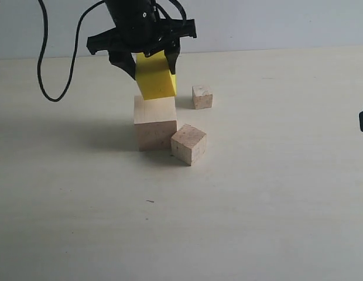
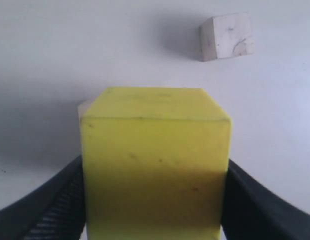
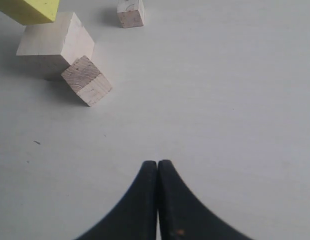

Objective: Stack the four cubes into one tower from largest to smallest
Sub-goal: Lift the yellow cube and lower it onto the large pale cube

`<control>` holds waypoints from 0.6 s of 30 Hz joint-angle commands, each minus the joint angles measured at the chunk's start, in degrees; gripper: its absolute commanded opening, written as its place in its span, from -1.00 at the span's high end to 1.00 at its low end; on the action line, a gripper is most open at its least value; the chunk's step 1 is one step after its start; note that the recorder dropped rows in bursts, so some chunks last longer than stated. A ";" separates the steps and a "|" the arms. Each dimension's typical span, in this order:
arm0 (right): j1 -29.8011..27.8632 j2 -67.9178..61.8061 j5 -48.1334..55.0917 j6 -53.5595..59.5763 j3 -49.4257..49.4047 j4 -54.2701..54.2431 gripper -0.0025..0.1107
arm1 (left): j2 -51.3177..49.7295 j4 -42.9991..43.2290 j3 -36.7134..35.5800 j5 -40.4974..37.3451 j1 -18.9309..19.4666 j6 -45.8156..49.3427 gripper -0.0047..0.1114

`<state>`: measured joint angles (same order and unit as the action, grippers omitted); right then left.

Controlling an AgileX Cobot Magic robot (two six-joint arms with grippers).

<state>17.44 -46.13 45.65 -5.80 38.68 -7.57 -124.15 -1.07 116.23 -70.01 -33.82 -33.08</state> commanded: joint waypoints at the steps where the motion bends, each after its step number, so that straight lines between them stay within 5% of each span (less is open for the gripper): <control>1: 0.26 0.01 -0.51 0.33 0.49 -0.29 0.96 | -0.31 1.85 0.85 0.05 -0.19 -1.85 0.92; 18: 0.26 0.01 -0.40 0.33 0.49 -0.42 0.96 | -0.31 2.36 -2.77 0.05 -1.07 -0.60 0.92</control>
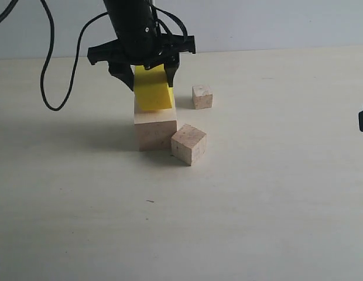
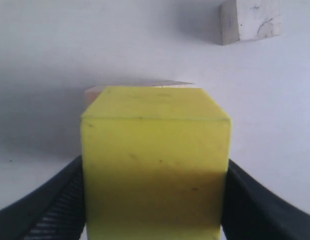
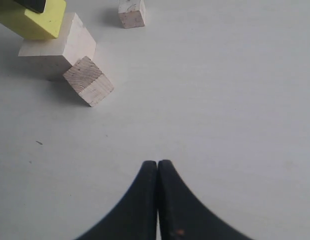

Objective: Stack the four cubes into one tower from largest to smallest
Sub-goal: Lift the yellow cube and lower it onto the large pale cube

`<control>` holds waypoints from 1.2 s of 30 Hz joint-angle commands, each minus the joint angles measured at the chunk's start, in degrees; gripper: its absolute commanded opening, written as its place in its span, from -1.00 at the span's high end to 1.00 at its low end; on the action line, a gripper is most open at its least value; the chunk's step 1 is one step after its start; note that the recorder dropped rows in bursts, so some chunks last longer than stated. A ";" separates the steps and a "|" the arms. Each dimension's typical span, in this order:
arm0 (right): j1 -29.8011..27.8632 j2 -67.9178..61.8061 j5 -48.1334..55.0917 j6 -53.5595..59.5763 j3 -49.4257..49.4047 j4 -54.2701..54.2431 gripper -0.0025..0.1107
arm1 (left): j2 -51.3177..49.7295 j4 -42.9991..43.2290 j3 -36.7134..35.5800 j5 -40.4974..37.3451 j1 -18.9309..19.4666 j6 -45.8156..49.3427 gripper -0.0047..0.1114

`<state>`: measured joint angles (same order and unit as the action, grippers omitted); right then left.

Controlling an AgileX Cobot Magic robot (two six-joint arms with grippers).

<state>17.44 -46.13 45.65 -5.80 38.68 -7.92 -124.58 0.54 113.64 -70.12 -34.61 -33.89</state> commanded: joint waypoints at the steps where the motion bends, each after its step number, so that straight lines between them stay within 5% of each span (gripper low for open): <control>1: 0.26 0.01 -0.40 0.33 0.49 -0.06 0.96 | 0.12 0.76 -0.18 0.15 -0.28 0.08 0.92; 36: 0.26 0.01 -0.40 0.33 0.49 -0.06 0.96 | 2.00 1.39 -3.03 0.15 -0.79 -1.42 0.92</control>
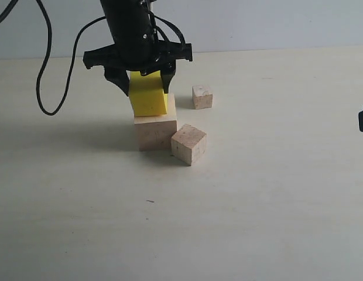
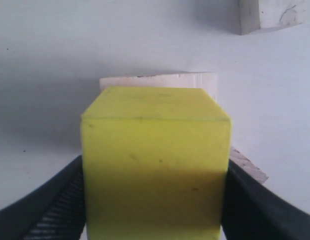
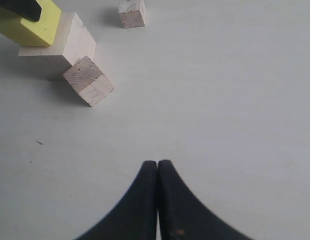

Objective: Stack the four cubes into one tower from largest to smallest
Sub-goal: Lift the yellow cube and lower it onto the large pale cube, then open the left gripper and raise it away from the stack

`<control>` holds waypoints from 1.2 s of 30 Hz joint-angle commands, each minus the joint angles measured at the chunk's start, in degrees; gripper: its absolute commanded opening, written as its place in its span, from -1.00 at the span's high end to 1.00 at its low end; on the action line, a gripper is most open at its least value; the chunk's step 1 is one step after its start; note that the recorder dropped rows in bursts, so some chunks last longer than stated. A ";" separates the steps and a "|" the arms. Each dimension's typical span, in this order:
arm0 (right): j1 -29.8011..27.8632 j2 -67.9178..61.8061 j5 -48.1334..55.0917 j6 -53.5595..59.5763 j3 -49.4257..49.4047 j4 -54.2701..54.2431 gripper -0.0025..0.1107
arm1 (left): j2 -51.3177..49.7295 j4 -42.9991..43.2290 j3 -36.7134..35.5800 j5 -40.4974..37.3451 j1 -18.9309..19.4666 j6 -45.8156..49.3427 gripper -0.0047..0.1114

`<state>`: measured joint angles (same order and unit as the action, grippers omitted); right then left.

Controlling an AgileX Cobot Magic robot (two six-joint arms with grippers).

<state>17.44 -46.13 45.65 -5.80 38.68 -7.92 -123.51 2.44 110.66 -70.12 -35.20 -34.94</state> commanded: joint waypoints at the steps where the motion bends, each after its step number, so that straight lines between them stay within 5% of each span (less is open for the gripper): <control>1: 0.26 0.01 -0.40 0.33 0.49 -0.06 0.96 | 0.92 -0.65 -0.05 0.15 -0.20 -0.37 0.92; 17: 0.26 0.01 -0.40 0.33 0.49 -0.06 0.96 | 0.92 -1.47 -0.05 0.15 -0.20 -1.08 0.88; 21: 0.26 0.01 -0.40 0.33 0.49 -0.06 0.96 | 0.92 -1.47 -0.05 0.15 -0.20 -1.08 0.58; 29: 0.26 0.01 -0.40 0.33 0.49 -0.06 0.96 | 0.92 -1.47 -0.05 0.15 -0.20 -0.72 -0.41; 36: 0.26 0.01 -0.40 0.33 0.49 -0.06 0.96 | 0.92 -1.47 -0.05 0.15 -0.20 -0.72 -0.50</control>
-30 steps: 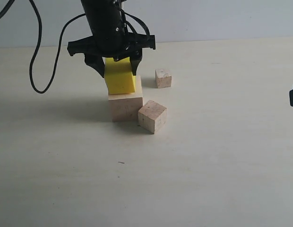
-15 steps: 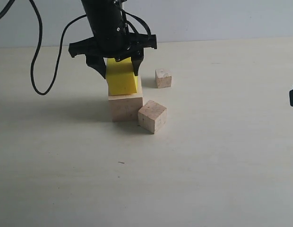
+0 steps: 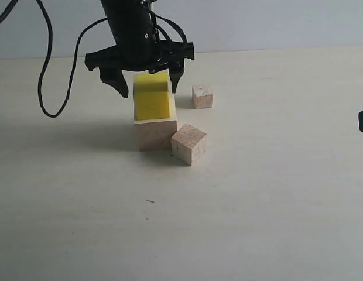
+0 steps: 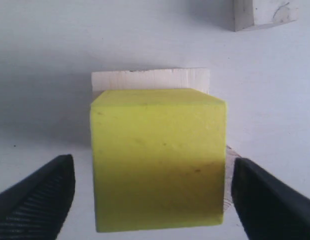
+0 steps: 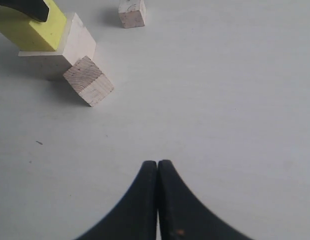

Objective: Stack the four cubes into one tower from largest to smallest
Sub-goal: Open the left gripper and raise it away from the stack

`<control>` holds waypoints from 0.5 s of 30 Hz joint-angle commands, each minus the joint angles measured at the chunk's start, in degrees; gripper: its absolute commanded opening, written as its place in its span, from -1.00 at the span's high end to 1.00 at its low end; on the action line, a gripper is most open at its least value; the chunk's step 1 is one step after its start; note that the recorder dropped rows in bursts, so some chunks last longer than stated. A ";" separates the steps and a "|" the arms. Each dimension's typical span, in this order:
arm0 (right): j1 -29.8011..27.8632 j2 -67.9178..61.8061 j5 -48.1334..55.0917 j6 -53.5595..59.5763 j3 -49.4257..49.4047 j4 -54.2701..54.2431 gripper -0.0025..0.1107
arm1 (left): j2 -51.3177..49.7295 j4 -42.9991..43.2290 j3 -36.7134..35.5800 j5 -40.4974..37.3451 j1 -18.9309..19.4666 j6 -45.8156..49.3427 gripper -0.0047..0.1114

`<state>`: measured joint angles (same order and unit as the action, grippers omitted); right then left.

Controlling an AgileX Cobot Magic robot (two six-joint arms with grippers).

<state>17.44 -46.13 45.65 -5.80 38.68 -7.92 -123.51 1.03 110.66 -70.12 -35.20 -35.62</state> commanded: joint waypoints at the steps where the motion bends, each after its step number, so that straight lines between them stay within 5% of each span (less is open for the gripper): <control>1: 0.26 0.01 -0.40 0.33 0.49 -0.06 0.96 | 0.92 -0.06 -0.05 0.15 -0.20 0.10 -0.50; 15: 0.26 0.01 -0.40 0.48 0.49 -0.06 0.96 | 7.74 0.48 -0.05 0.15 -0.20 1.57 -0.42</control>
<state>17.44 -46.13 45.65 -5.80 38.68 -7.92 -118.31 1.27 110.66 -70.12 -35.20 -34.47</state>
